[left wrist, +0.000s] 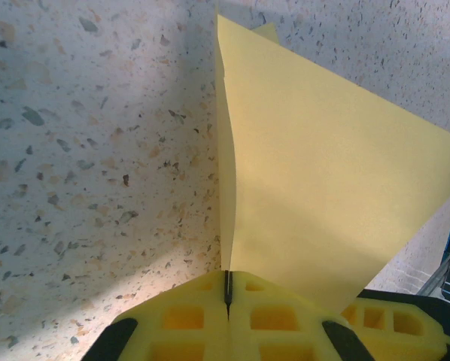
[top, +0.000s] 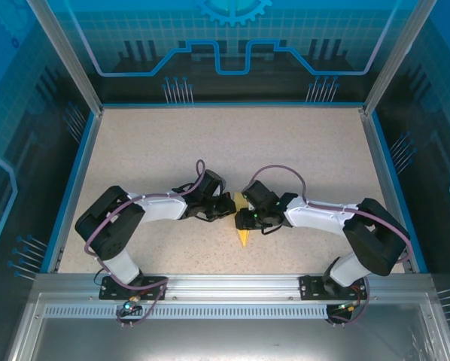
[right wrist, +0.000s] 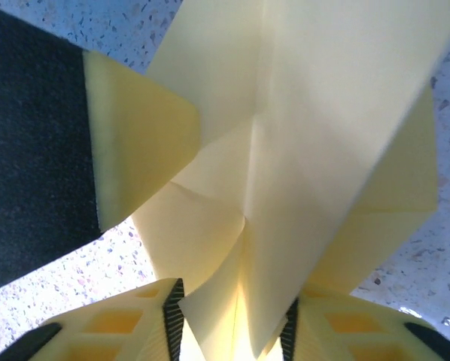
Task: Fold a paper plane with a square sheet of paper (pick it up from the middle)
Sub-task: Move the paper plane to the center of the table.
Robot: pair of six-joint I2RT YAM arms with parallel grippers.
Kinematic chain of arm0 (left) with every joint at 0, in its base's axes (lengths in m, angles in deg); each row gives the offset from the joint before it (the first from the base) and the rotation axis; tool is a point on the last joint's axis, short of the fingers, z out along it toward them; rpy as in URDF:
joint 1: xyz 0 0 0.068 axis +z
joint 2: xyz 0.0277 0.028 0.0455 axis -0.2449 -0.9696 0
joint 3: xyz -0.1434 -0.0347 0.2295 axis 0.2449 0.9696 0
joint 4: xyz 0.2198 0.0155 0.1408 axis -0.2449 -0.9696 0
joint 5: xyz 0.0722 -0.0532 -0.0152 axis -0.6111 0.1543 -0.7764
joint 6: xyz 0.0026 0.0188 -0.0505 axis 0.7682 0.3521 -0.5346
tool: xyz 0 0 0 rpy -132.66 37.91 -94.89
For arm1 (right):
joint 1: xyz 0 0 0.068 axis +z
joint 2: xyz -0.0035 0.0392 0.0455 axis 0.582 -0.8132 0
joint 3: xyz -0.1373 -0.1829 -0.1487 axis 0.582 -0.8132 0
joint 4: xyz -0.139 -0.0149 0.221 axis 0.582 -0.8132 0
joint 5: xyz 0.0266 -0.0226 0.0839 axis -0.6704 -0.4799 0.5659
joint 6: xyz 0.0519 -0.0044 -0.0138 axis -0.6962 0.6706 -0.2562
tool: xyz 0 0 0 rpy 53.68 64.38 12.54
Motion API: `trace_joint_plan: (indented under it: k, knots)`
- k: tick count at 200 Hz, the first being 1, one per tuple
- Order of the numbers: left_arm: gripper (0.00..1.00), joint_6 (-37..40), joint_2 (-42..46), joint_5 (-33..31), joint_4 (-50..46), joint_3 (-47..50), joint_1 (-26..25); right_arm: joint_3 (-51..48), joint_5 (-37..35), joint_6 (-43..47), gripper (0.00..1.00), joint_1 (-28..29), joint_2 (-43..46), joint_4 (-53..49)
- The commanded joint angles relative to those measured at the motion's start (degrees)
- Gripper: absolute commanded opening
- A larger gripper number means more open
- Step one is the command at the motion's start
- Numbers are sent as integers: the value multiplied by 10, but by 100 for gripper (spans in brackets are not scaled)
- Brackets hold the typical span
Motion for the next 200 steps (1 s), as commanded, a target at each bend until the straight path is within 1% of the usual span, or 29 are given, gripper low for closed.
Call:
trace_joint_plan:
  k: [1,21,60,90,105,122,134,148,152,163,177,200]
  knots:
    - [1,17,-2,-11,-10,-10,2,1,-11,-3,34,-4,0,-15]
    - [1,16,-3,-11,-10,-9,2,4,-18,-3,25,-3,-4,-21]
    - [3,15,-3,-13,-10,-9,2,19,-28,-3,25,5,-27,-31]
    - [10,14,3,-18,-15,-10,2,33,-38,-5,26,12,-43,-41]
    - [15,14,13,-25,-26,-13,2,37,-44,-7,23,12,-43,-47]
    - [27,17,32,-46,-54,-21,2,44,-58,-7,17,13,-37,-63]
    - [40,20,49,-65,-77,-25,4,50,-75,-4,11,13,-29,-81]
    - [56,22,72,-95,-112,-32,7,55,-101,5,9,12,-20,-109]
    - [60,22,78,-104,-122,-35,9,72,-108,10,9,12,-17,-121]
    - [70,26,95,-130,-154,-41,10,83,-129,22,8,11,-12,-145]
    - [79,30,113,-175,-196,-49,11,94,-155,36,8,9,-9,-170]
    - [88,26,134,-242,-251,-54,12,102,-176,49,8,2,-21,-187]
